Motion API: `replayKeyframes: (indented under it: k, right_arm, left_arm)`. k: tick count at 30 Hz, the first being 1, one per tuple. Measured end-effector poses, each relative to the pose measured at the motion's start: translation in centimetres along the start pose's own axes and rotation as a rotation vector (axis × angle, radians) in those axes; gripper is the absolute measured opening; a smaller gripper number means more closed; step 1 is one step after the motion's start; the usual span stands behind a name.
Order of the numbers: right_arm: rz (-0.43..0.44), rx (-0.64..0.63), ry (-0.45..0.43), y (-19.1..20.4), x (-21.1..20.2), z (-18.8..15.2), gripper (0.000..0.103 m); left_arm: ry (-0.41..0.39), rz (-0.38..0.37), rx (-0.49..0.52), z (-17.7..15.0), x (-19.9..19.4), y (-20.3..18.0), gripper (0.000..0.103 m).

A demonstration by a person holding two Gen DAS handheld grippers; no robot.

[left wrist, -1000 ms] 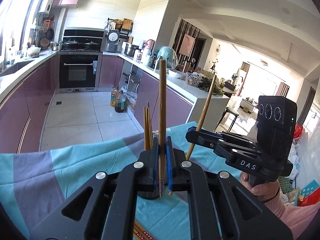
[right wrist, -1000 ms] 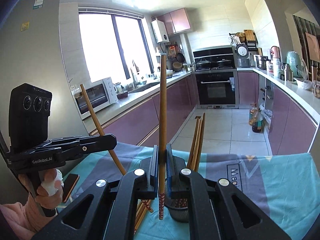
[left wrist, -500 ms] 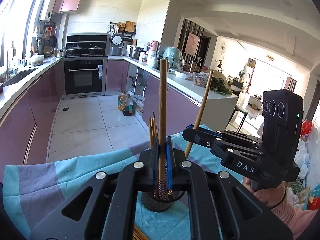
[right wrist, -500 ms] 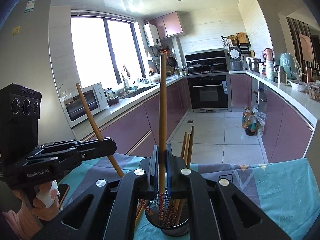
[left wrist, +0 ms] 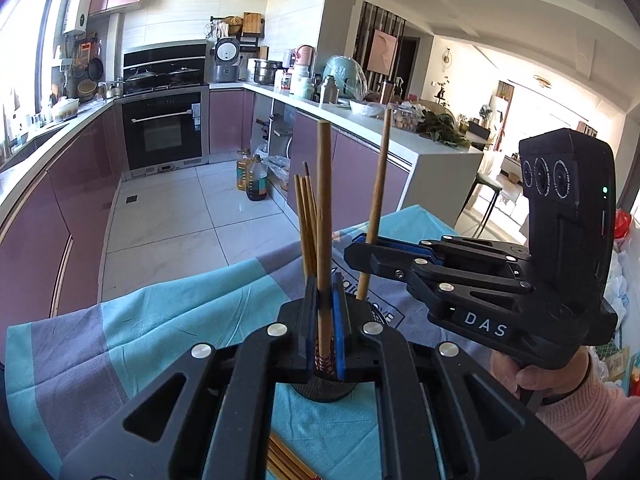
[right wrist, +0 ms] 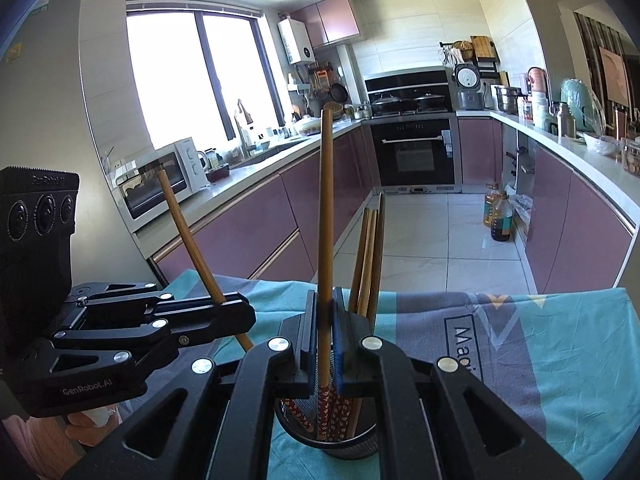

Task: Organize utensils
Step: 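Open the left tool and withdraw while the right tool releases its chopstick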

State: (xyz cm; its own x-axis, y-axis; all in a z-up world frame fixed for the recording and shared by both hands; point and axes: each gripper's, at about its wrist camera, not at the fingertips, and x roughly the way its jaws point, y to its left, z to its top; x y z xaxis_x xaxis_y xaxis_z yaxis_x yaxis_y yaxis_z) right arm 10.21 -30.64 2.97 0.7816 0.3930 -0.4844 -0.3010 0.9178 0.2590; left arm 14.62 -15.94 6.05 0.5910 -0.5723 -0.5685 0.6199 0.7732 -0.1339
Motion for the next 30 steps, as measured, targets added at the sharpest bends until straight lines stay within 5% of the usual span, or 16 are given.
replayKeyframes:
  k: [30]
  right_arm:
    - [-0.013, 0.052, 0.098, -0.7, 2.9, -1.3, 0.008]
  left_arm:
    - [0.142, 0.000, -0.052, -0.1, 6.7, 3.4, 0.008]
